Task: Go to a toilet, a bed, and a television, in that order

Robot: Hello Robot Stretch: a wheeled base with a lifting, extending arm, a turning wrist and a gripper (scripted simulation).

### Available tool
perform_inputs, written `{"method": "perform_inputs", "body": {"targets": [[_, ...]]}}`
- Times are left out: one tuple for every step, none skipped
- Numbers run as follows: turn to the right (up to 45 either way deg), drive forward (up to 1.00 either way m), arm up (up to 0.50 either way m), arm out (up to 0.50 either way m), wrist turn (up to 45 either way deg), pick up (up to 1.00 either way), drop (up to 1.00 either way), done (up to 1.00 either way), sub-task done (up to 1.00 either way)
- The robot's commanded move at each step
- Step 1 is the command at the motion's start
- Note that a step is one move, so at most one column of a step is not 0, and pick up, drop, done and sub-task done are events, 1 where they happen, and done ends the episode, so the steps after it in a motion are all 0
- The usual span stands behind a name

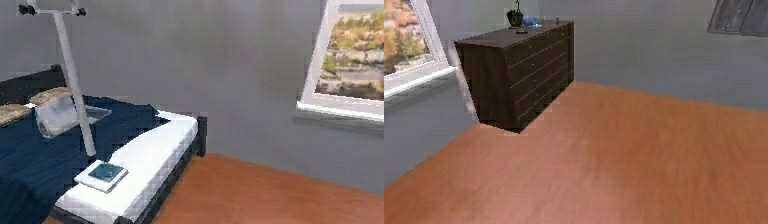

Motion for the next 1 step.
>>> {"method": "perform_inputs", "body": {"targets": [[-30.0,0.00,0.00,0.00,0.0,0.00,0.00,0.00,0.00]]}}
